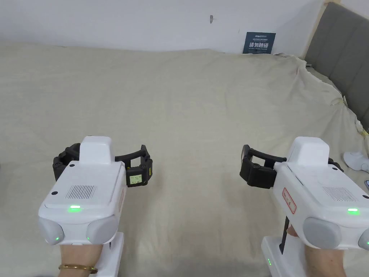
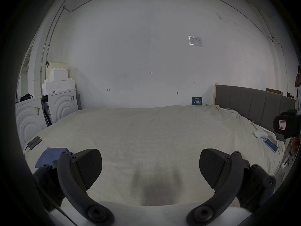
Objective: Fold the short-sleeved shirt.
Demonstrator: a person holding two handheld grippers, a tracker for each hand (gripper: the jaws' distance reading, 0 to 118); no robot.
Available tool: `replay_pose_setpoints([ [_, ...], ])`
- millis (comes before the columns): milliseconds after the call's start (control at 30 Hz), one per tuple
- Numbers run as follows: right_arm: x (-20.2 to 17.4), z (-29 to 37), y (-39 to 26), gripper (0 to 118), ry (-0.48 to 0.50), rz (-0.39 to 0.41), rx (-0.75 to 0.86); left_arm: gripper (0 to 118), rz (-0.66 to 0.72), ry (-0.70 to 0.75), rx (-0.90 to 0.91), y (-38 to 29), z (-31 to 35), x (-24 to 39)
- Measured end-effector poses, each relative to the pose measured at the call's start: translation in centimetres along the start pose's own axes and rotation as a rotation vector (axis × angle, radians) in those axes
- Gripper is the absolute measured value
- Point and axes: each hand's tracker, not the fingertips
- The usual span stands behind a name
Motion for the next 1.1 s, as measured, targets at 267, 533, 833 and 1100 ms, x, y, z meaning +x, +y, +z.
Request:
replay_pose_setpoints([
  [267, 0.03, 0.04, 0.06, 118, 0.001, -0.004, 0.003, 118, -0.002, 0.002, -0.003, 0.04, -0.07, -0.03],
  [533, 0.01, 0.03, 0.06, 118, 0.002, -0.002, 0.003, 118, -0.002, 0.0, -0.003, 0.09, -0.08, -0.01],
  [833, 0.03, 0.03, 0.21, 118, 0.005, 0.001, 0.007, 118, -0.005, -0.004, -0.003, 0.19, -0.07, 0.09],
  [1100, 0.02, 0.05, 0.15, 118, 0.006, 0.001, 0.005, 118, -0.004, -0.003, -0.005, 0.22, -0.1, 0.03],
])
